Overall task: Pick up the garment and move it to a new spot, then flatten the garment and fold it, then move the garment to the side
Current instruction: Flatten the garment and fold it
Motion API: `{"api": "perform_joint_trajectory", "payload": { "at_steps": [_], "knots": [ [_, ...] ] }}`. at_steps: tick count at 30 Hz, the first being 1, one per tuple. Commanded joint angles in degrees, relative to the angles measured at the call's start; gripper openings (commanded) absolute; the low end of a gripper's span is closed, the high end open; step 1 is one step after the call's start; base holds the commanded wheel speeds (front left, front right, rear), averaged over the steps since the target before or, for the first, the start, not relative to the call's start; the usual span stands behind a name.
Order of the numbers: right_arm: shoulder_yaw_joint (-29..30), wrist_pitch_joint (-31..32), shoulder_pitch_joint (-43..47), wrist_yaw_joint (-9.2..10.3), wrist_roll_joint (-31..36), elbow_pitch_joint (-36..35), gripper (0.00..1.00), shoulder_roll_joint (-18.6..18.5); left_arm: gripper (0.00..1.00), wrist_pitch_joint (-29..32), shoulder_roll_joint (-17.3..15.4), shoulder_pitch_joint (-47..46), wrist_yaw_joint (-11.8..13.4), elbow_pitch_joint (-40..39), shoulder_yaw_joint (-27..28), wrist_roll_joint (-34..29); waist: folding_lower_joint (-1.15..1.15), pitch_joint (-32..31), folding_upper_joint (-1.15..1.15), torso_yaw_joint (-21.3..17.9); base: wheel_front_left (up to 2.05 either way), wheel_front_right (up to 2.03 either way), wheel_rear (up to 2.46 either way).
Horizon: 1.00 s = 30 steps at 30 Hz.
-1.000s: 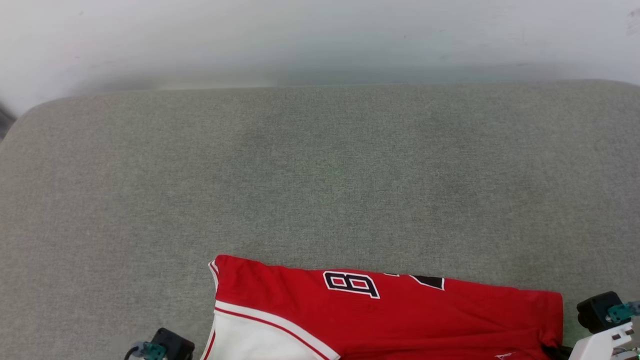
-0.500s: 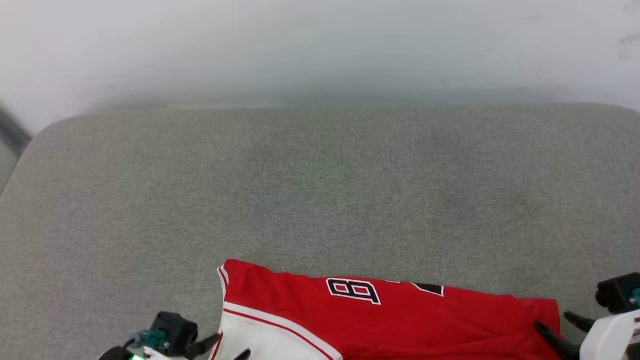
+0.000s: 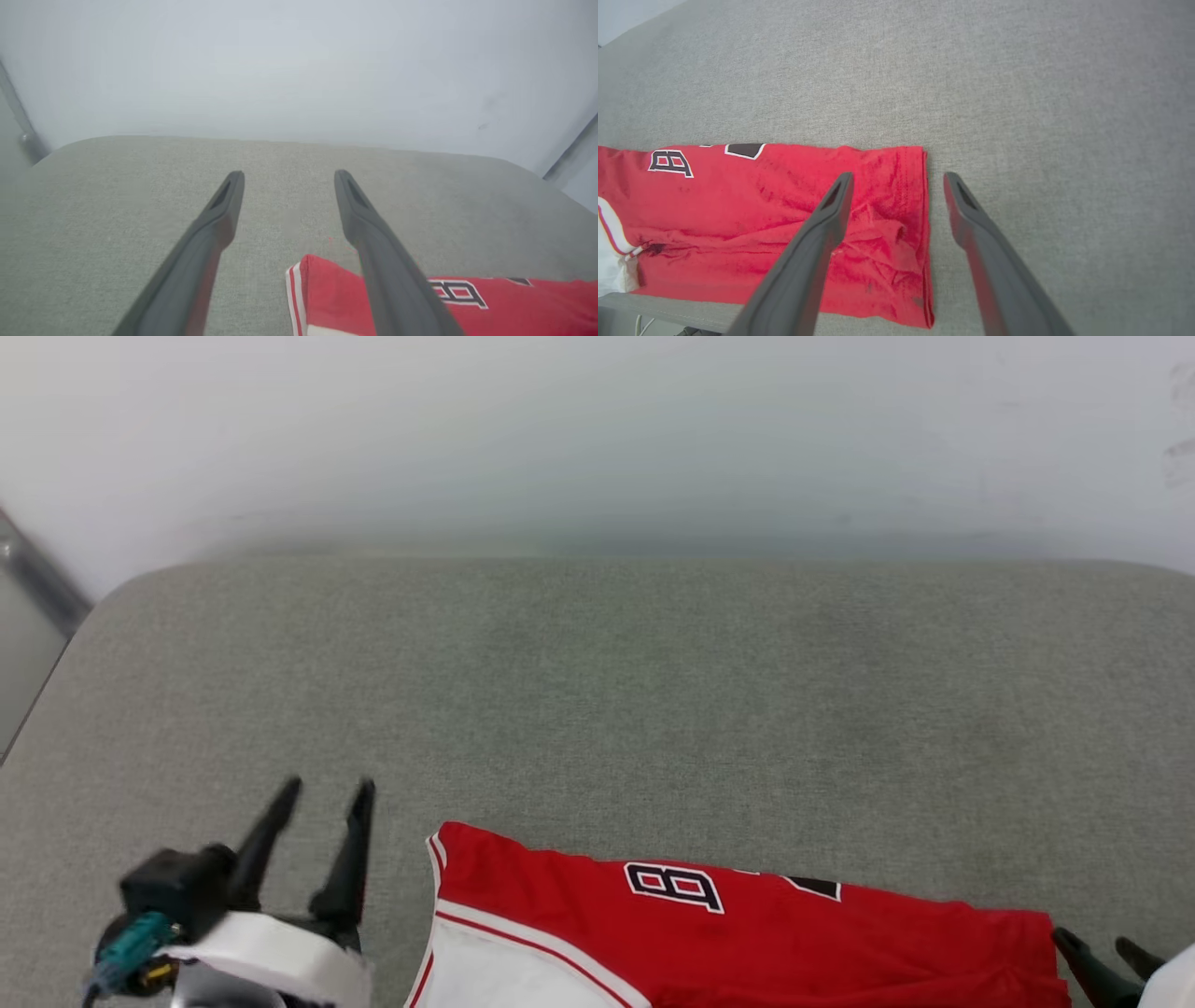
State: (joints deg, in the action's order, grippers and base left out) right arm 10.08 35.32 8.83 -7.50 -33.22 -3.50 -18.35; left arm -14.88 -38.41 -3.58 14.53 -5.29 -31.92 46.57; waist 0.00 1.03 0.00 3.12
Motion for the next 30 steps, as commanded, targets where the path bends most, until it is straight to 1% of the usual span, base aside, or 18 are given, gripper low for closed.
{"api": "perform_joint_trajectory", "payload": {
  "at_steps": [1,2,5,7,8,11,14,17,20,23,27,30],
  "knots": [
    [2.2,0.6,1.0,0.01,1.2,-0.2,1.00,2.3,1.00,-0.3,3.4,0.7,0.2,-1.5,4.9,-2.6,0.00,0.4,0.00,0.5,0.00,0.00,0.00],
    [3.4,0.9,1.2,0.01,1.9,-0.4,1.00,3.9,1.00,-0.3,4.6,2.2,-0.6,-1.8,7.3,-5.3,0.00,0.6,0.00,0.7,0.00,0.00,0.00],
    [7.5,2.2,1.7,0.01,2.9,-0.6,1.00,8.6,1.00,-0.3,10.1,5.8,-2.7,-2.5,13.6,-12.3,0.00,1.3,0.00,1.1,0.00,0.00,0.00],
    [9.2,3.0,1.8,0.01,3.4,-0.8,1.00,10.9,1.00,-0.3,13.0,7.2,-4.5,-2.8,17.1,-16.5,0.00,1.7,0.00,1.4,0.00,0.00,0.00],
    [9.8,3.5,1.9,0.01,3.6,-0.6,1.00,11.5,1.00,-0.3,14.6,8.2,-5.6,-2.7,18.6,-18.4,0.00,1.9,0.00,1.5,0.00,0.00,0.00],
    [11.8,4.2,1.8,0.01,4.9,0.5,1.00,13.0,1.00,-0.3,17.6,10.2,-8.7,-3.0,21.6,-24.6,0.00,2.5,0.00,1.7,0.00,0.00,0.00],
    [12.4,4.5,1.2,0.01,6.4,2.0,1.00,13.6,1.00,-0.3,20.3,11.4,-11.6,-2.1,23.4,-28.4,0.00,3.0,0.00,2.1,0.00,0.00,0.00],
    [12.6,4.4,1.0,0.01,7.0,3.8,1.00,13.8,1.00,-0.3,23.4,11.6,-13.8,-1.5,25.7,-30.2,0.00,3.5,0.00,2.7,0.00,0.00,0.00],
    [12.2,4.2,0.8,0.01,7.0,5.5,1.00,14.0,1.00,-0.3,25.7,10.9,-16.7,-0.8,27.7,-31.9,0.00,4.1,0.00,3.4,0.00,0.00,0.00],
    [11.5,4.7,0.8,0.01,7.0,7.4,1.00,13.7,1.00,-0.3,27.0,10.0,-18.9,0.1,29.0,-33.5,0.00,4.7,0.00,3.8,0.00,0.00,0.00],
    [9.5,4.9,0.1,0.01,6.1,9.8,1.00,14.0,1.00,-0.3,28.1,9.5,-20.5,0.7,30.4,-35.4,0.00,5.6,0.00,4.3,0.00,0.00,0.00],
    [6.5,5.1,0.2,-0.07,5.4,11.5,1.00,14.8,1.00,-0.3,28.8,8.9,-21.2,0.9,31.3,-36.0,0.00,6.0,0.00,4.5,0.00,0.00,0.00]
  ]
}}
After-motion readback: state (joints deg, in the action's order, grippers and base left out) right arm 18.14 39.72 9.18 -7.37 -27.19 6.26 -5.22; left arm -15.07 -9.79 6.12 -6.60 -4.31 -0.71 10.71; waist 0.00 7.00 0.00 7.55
